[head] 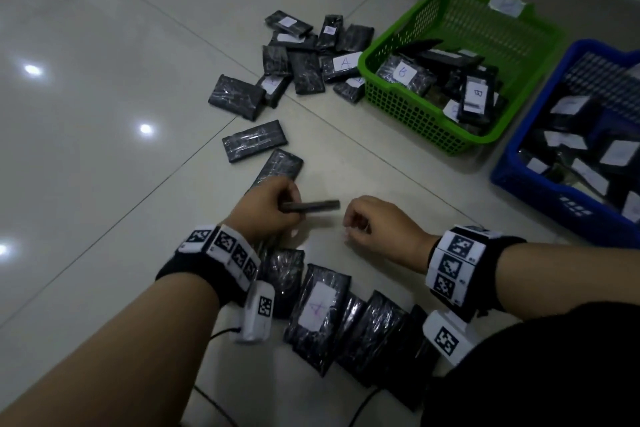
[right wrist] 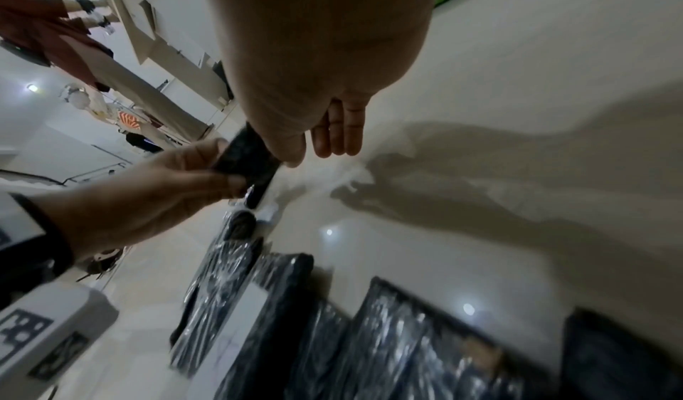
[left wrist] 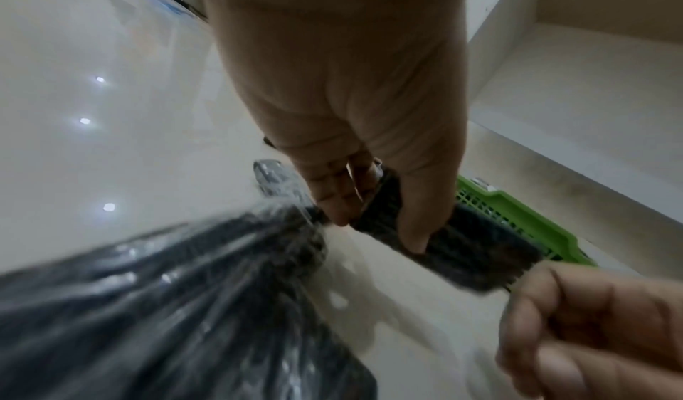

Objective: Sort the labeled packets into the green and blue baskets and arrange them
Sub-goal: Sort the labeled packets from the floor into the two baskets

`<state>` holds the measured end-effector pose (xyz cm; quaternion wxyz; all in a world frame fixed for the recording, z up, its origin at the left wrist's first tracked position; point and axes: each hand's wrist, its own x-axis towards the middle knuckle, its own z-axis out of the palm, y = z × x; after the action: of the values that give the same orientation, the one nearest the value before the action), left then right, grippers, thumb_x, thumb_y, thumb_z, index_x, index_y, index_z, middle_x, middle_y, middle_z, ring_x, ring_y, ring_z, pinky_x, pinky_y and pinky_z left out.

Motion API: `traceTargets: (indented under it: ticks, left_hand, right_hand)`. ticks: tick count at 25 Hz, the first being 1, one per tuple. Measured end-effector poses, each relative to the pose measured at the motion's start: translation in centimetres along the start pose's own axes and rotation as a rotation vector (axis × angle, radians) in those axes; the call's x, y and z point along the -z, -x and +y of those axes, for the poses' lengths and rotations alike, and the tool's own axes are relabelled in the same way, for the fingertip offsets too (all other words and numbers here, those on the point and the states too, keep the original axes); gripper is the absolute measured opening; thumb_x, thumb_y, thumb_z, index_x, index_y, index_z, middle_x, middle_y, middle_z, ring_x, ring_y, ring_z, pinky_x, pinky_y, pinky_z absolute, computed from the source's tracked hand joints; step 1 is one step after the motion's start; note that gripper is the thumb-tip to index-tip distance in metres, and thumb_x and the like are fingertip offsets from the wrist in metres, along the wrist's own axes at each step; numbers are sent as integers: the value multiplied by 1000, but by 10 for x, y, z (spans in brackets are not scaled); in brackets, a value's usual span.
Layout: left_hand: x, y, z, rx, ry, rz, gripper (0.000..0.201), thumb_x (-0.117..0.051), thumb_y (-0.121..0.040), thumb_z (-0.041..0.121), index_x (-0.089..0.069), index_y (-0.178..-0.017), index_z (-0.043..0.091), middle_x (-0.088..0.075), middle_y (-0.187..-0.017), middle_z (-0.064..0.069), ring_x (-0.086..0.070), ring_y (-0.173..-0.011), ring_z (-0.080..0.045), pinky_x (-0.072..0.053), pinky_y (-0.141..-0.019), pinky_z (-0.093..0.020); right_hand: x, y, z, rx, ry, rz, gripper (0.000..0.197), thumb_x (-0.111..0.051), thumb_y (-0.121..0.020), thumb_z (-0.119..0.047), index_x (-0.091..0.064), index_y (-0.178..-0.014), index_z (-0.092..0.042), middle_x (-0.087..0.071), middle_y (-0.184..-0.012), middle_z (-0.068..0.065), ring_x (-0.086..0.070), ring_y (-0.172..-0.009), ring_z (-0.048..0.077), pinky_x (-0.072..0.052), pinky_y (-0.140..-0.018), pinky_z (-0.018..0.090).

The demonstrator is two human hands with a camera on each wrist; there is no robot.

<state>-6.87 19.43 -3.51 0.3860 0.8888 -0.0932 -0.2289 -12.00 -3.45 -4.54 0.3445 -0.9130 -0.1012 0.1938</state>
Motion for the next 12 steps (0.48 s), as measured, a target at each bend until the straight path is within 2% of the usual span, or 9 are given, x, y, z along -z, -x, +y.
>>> traceTargets:
  ticks: [3, 5, 7, 9, 10, 12]
  left_hand:
    - [10, 5, -4, 56, 185, 87, 23, -61, -64, 24, -42, -77, 25, -67, -86, -4, -64, -76, -21, -50, -74, -39]
    - [12, 5, -6, 61, 235, 129, 30, -66, -64, 25, -38, -75, 24, -60, -73, -2, -54, -61, -14, -44, -65, -34]
    - [10, 4, -5, 32, 245, 135, 40, -78, -67, 25, -39, -76, 26, -58, -76, -2, -48, -61, -13, -41, -61, -32]
    - [8, 1, -4, 8, 265, 154, 39, -81, -70, 22, -43, -79, 27, -60, -85, -4, -51, -62, -14, -42, -61, -30]
    - [8, 0, -2, 4, 280, 168, 36, -79, -71, 19, -45, -81, 27, -60, -88, -4, -52, -62, -14, -45, -62, -32]
    - [8, -3, 2, -5, 328, 190, 31, -74, -69, 18, -49, -86, 28, -62, -93, -3, -55, -65, -17, -49, -64, -44]
  right_hand:
    - [-22, 1, -16, 171, 194, -273, 49, -72, -73, -45, -53, -113, -23, -49, -109, -4, -44, -99, 9, -41, -80, 25]
    - [-31, -2, -23, 272, 395, -413, 63, -73, -69, -52, -48, -120, -25, -43, -118, -2, -37, -108, 13, -43, -83, 31]
    - [-33, -5, -27, 279, 437, -437, 59, -75, -69, -48, -51, -115, -21, -41, -118, 0, -37, -110, 17, -43, -82, 33]
    - [-31, -5, -29, 257, 385, -444, 54, -77, -70, -40, -50, -111, -17, -42, -116, 2, -43, -107, 21, -43, -78, 34]
    - [-30, -3, -29, 255, 361, -468, 57, -77, -71, -37, -48, -115, -16, -43, -116, 4, -46, -106, 23, -43, -78, 34]
    - [-28, 2, -27, 299, 389, -554, 71, -78, -71, -35, -41, -130, -21, -40, -121, 7, -45, -108, 23, -46, -79, 35]
